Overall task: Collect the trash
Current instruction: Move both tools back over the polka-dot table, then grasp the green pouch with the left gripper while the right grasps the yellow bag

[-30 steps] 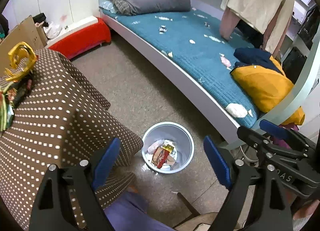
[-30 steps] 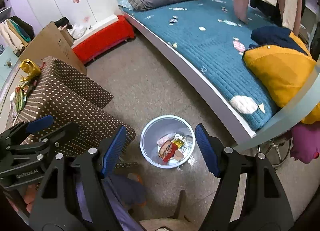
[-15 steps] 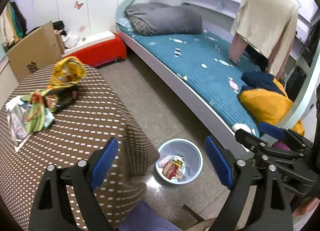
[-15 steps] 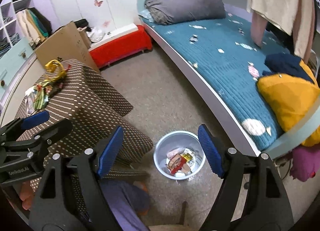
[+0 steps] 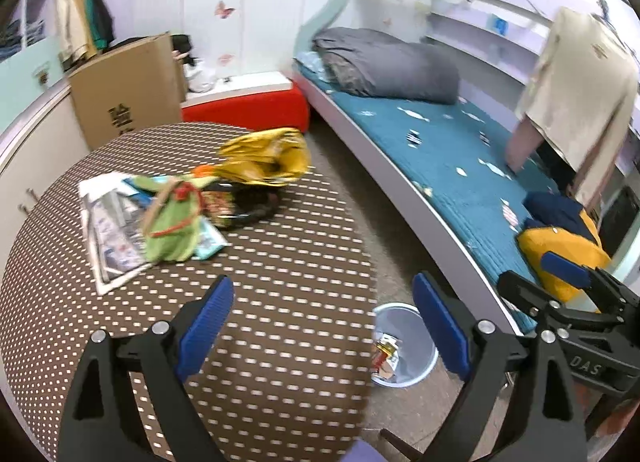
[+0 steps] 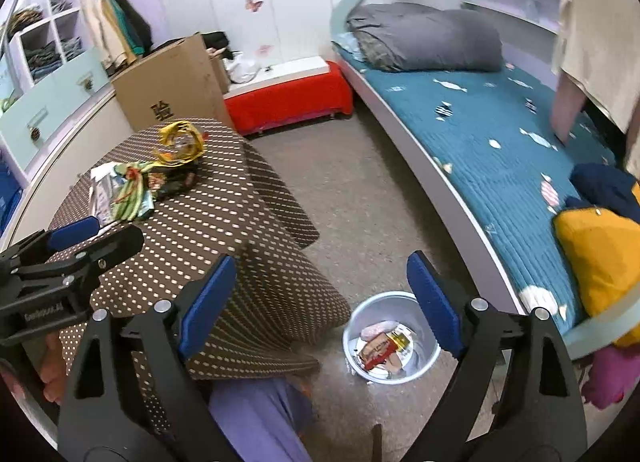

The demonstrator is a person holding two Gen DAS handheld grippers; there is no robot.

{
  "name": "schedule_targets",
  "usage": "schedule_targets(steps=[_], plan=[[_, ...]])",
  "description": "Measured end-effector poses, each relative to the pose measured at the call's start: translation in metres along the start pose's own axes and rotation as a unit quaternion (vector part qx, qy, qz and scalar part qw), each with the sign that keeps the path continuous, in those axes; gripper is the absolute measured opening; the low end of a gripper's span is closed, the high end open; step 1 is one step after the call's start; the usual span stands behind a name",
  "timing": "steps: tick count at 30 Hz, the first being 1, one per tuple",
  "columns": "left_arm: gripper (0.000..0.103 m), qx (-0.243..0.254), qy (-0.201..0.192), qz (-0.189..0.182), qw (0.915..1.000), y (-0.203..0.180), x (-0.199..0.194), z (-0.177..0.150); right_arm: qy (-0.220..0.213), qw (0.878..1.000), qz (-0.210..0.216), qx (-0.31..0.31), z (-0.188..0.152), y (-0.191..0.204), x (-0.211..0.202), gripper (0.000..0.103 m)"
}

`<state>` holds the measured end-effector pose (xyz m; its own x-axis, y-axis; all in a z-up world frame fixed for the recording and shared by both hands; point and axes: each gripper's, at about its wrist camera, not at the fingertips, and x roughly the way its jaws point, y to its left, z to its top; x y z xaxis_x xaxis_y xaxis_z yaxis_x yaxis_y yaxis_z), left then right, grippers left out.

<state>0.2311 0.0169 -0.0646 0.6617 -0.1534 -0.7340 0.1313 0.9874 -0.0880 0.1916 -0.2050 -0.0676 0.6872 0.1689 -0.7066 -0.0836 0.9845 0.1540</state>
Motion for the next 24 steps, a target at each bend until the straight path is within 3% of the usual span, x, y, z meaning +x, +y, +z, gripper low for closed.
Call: schedule_targets(steps=[15, 20, 24], plan=[[0.091, -0.080, 0.043, 0.040, 0.9951, 0.103, 0.052, 0.017, 0.049, 0.997, 0.035, -0.054, 0.019, 0.069, 0.068, 0.087], [0.091, -0.085, 0.052, 0.047, 0.9939, 0.120, 0.074, 0.025, 0.060, 0.995, 0.043, -0.068, 0.029, 0.089, 0.089, 0.087], [0.091, -0.069, 0.037, 0.076, 0.9940, 0.124, 0.087, 0.031, 0.062, 0.994, 0.046, -0.079, 0.040, 0.102, 0.100, 0.087]])
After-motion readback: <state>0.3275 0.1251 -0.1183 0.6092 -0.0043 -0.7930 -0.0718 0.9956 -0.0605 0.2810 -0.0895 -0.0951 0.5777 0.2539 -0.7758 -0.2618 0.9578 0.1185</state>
